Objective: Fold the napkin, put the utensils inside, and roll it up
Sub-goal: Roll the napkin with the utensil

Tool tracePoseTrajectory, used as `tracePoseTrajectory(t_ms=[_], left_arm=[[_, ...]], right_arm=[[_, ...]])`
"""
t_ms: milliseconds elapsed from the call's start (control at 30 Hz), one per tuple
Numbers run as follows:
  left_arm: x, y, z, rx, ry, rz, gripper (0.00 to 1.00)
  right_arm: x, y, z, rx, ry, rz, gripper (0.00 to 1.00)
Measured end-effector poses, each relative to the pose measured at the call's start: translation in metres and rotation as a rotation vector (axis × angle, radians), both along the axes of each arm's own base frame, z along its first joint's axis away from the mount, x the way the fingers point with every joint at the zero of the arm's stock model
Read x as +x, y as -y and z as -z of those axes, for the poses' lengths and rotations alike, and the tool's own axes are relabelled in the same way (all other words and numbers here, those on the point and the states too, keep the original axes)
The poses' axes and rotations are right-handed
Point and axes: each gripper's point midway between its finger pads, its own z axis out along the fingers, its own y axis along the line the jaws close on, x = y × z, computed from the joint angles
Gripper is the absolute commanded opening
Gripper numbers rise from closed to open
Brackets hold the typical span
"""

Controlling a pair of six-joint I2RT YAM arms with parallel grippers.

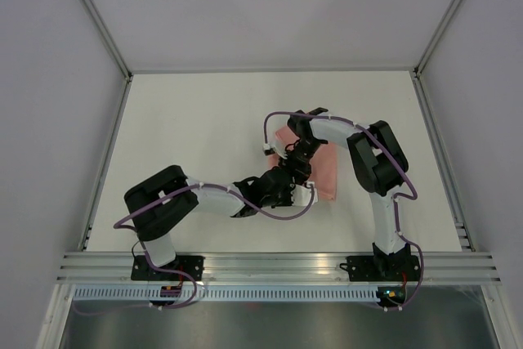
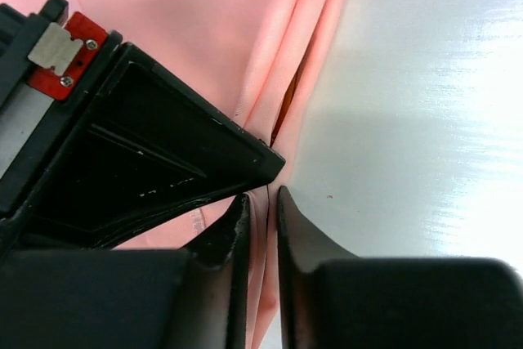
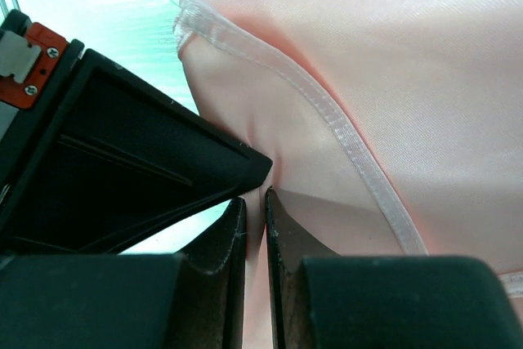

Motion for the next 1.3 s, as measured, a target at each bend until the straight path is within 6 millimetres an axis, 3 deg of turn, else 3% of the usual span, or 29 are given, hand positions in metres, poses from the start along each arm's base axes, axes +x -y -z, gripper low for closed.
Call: tracePoseTrajectory(t_ms=[133, 467, 633, 1033, 1300], left_arm=[[0.0, 0.002, 0.0, 0.019, -0.02, 0.007, 0.02], [-0.001, 0.004, -0.001, 0.012, -0.124, -0.007, 0.02], [0.002, 0.007, -0.001, -0.012, -0.184, -0.03, 0.02], [0.003, 0.009, -0.002, -0.035, -0.3, -0.051, 0.02], [0.005, 0.011, -0.002, -0.046, -0.407, -0.058, 0.02]], right_arm=[[0.001, 0.002, 0.0, 0.0, 0.0, 0.005, 0.13], [0.003, 0.006, -0.004, 0.005, -0.016, 0.033, 0.38], [0.01, 0.011, -0.007, 0.011, 0.008, 0.052, 0.44], [0.032, 0.032, -0.02, 0.029, 0.069, 0.128, 0.48], [0.045, 0.048, -0.054, 0.104, 0.162, 0.203, 0.49]])
